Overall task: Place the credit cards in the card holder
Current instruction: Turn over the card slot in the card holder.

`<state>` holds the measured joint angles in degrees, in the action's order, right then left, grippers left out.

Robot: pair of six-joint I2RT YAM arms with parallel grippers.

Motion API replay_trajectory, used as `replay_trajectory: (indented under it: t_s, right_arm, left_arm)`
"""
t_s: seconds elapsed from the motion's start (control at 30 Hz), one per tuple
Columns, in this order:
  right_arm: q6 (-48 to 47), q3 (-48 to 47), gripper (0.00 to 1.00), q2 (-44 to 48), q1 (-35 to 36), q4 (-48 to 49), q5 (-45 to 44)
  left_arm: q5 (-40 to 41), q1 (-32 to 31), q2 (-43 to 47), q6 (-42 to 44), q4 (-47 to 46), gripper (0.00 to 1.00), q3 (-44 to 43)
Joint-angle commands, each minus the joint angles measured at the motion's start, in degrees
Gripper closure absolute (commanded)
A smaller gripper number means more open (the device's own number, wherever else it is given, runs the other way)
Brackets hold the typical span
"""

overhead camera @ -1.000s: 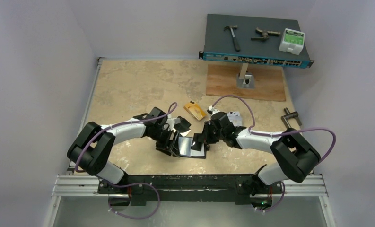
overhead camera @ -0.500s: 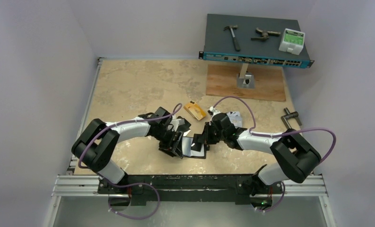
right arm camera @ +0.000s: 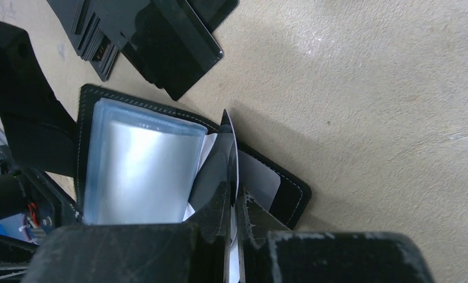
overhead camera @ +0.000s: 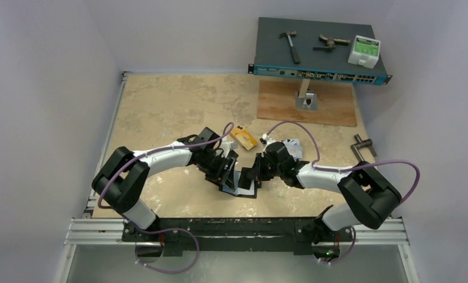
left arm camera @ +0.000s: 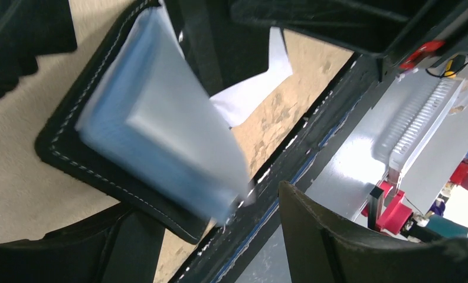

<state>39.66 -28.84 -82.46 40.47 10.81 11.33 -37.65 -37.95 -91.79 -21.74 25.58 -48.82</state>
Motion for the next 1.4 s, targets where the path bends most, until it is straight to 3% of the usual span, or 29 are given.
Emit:
replay_trajectory:
  t_s: [0.0,1.0,1.27,1.3,1.33,1.37]
  right_arm:
    - [-1.5,2.1,1.00,-1.4,1.1,-7.4,2.2]
    - [-2.2,0.6,1.00,-0.7,1.1,-10.3,1.6]
    - [-2.6,-0.3,1.00,-0.1,1.1,-10.7,1.9]
    - [-2.8,-0.4,1.00,-0.2,1.1,-10.7,2.1]
    - [-2.9,-0.7,1.00,-0.4,1.0,-10.7,2.2]
    - [-3.2,-1.0,1.00,-0.5,1.1,-10.7,2.2]
  left_arm:
    - [-0.3,-0.2,0.5,0.4,-2.1,0.34,-2.9]
    - [-0.3,3.9,4.2,0.4,-2.1,0.34,-0.6]
    - [-0.3,3.9,1.0,0.4,-2.1,0.34,-5.1]
    - [-6.1,3.8,-0.2,-2.4,-13.9,0.35,-8.1]
    - [-10.3,3.8,-2.6,-6.8,-16.3,0.94,-11.6]
    - [-9.8,3.7,-4.4,-5.8,-11.8,1.00,-14.9]
